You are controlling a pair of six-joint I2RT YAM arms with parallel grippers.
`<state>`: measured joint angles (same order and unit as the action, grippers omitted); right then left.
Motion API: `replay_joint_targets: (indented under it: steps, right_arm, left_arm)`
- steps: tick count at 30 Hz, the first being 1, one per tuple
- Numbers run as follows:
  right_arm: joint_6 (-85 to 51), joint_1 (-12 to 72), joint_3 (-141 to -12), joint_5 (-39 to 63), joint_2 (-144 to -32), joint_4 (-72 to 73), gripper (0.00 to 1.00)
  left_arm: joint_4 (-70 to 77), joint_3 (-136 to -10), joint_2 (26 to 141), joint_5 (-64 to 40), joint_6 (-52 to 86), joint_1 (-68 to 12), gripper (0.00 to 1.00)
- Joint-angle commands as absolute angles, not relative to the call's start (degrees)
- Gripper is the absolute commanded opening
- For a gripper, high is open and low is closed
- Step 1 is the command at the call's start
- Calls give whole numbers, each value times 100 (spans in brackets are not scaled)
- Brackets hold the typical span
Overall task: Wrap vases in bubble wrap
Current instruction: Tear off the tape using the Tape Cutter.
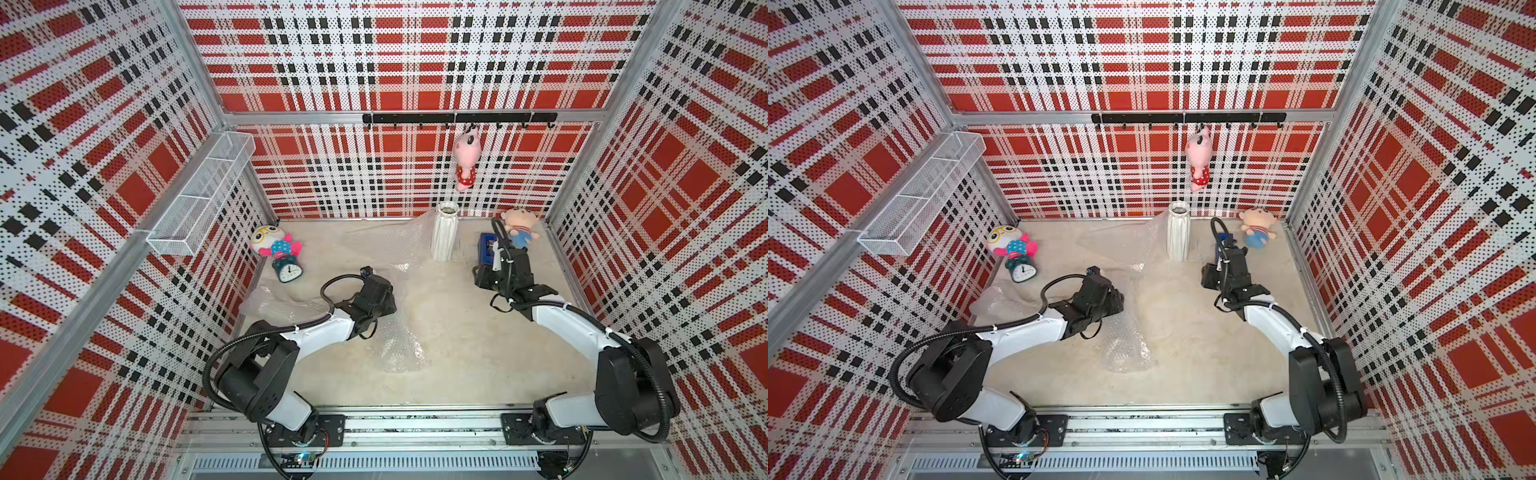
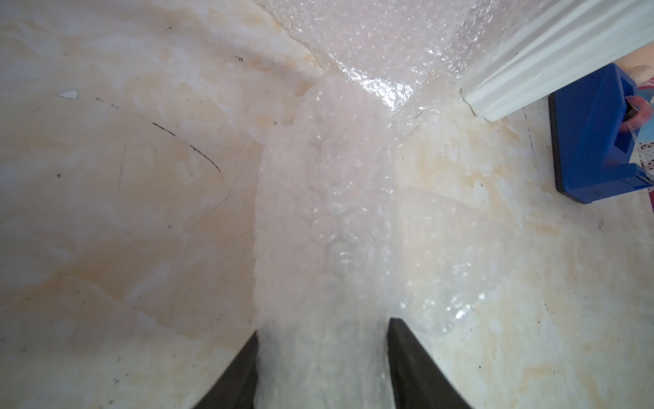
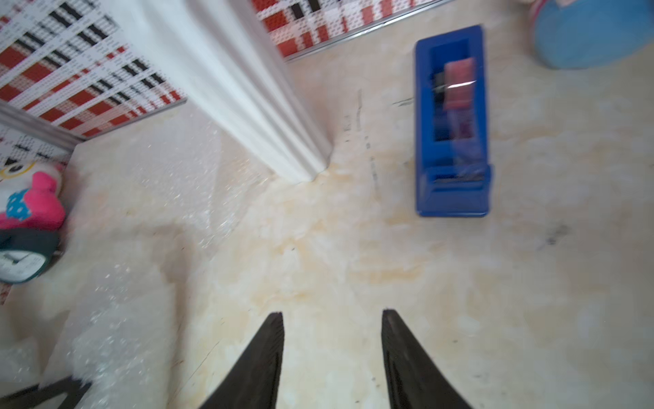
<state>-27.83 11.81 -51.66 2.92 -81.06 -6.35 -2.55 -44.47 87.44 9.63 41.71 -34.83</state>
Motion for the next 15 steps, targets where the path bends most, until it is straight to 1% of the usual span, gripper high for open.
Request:
replay_joint_targets:
  steps: [1, 5, 9, 11, 15]
  right_arm:
    - [-2476, 695, -5600, 764, -8362, -1070, 48]
    - [-2496, 30, -6014, 1347, -8892, -954, 48]
    - [-2290, -534, -6741, 2150, -9826, -1100, 46]
    - [-2145, -738, -7098, 2649, -10313, -1185, 45]
    - [-2006, -1004, -7566, 3209, -11045, -1182, 42]
  left_arm:
    - [-459, -4370, 8868, 966, 4069, -3552, 53]
    - [-415, -4337, 8851, 956, 4062, -3573, 53]
    - [-338, -4331, 8907, 910, 4035, -3586, 53]
    - [-298, -4336, 8932, 873, 4000, -3603, 53]
    - [-158, -4348, 8965, 788, 3897, -3673, 53]
